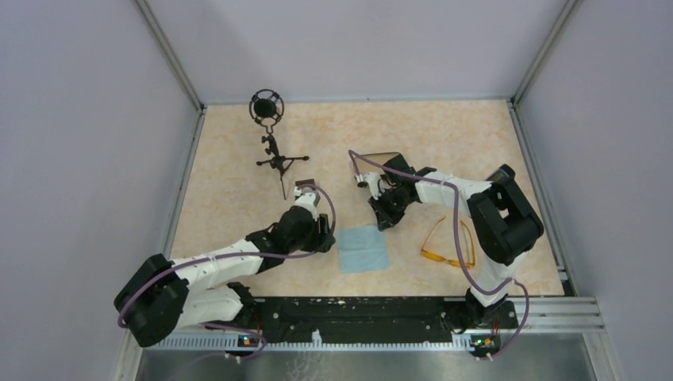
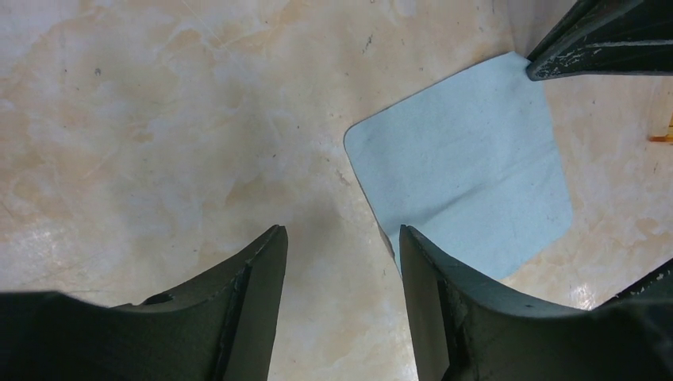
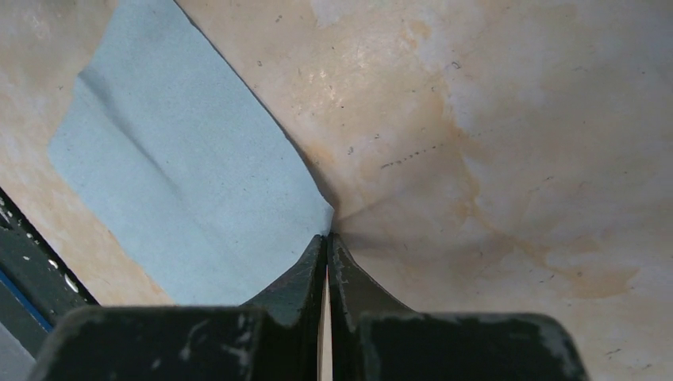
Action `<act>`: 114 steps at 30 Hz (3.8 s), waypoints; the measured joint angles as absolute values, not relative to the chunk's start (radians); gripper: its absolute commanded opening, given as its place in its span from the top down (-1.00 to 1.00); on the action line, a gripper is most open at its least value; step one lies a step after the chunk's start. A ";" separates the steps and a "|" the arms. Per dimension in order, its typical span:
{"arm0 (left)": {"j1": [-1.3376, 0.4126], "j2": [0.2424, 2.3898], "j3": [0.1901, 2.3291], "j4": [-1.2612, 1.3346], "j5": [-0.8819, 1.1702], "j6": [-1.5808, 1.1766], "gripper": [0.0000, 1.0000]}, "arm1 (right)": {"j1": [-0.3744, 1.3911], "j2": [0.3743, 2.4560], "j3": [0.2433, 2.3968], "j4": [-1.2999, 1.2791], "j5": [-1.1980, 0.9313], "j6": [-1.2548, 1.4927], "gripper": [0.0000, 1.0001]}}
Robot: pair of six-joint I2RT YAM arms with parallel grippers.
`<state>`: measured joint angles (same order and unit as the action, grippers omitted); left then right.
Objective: Organize the sunglasses
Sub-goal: Fold the glasses cleaning cloth at the center of the board.
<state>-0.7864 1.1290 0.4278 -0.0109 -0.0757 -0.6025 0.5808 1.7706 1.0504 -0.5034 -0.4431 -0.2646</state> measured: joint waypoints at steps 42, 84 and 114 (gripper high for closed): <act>-0.757 1.565 0.637 0.230 0.030 -0.519 1.00 | 0.510 1.770 1.056 -0.505 -0.425 -0.268 1.00; -0.719 1.590 0.731 0.234 0.147 -0.472 1.00 | 0.440 1.668 1.038 -0.483 -0.499 -0.411 1.00; -0.722 1.538 0.629 0.226 0.281 -0.477 1.00 | 0.476 1.650 0.974 -0.586 -0.581 -0.515 1.00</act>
<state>-0.7216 1.5379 0.6289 0.2256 0.2810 -0.4767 0.4759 1.6501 0.9741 -0.5861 -0.5812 -0.5152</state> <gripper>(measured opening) 0.006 0.003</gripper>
